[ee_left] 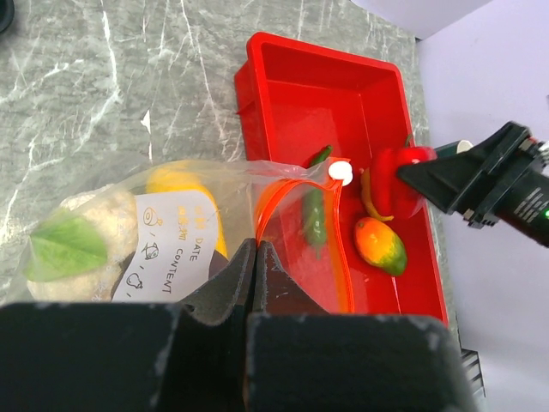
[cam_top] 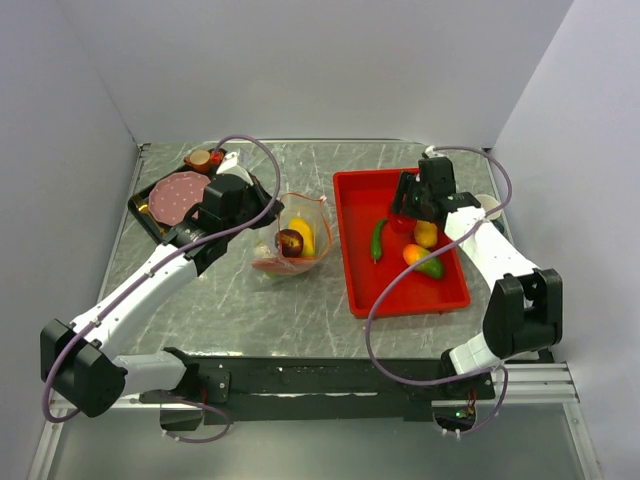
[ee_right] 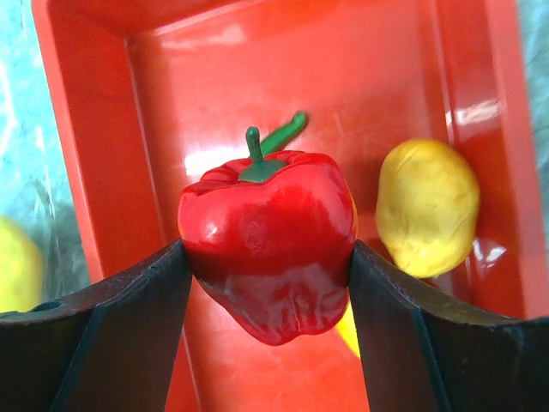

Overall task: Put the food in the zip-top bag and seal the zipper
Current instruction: Pick up the fake vegetable from the bin.

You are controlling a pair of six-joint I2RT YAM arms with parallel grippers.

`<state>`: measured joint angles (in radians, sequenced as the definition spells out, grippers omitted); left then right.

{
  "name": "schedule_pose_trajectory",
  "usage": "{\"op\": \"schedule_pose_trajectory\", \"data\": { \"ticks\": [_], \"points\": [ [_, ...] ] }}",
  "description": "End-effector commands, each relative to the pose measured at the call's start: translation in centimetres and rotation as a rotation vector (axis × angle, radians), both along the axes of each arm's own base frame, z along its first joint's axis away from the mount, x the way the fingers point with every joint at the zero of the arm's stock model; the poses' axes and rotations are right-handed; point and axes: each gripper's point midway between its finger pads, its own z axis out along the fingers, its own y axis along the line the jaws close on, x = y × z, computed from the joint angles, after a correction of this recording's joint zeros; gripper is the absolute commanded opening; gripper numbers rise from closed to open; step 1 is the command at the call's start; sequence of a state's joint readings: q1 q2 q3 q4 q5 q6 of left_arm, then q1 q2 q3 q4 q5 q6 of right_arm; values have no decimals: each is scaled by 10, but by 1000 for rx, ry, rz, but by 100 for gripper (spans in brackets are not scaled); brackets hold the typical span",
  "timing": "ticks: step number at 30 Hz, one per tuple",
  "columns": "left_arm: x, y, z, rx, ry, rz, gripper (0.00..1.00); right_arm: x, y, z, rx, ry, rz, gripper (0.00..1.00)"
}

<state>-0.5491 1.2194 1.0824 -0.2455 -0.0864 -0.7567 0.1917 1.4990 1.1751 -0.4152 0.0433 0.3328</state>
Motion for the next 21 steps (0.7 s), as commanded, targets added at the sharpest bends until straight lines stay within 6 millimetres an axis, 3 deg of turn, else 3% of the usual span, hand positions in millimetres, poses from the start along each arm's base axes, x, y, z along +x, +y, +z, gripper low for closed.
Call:
{"op": "schedule_pose_trajectory", "data": {
  "ticks": [1,9,14,21],
  "points": [
    [0,1,19,-50,-53,6,1,-10,11,6,64,-10,40,34],
    [0,3,18,-46,-63,15,1,-27,21,14,139,4,48,37],
    [0,2,26,-20,-93,-10,1,-37,23,36,189,-47,34,37],
    [-2,1,23,-35,-82,-15,1,-51,61,63,348,-105,97,38]
  ]
}}
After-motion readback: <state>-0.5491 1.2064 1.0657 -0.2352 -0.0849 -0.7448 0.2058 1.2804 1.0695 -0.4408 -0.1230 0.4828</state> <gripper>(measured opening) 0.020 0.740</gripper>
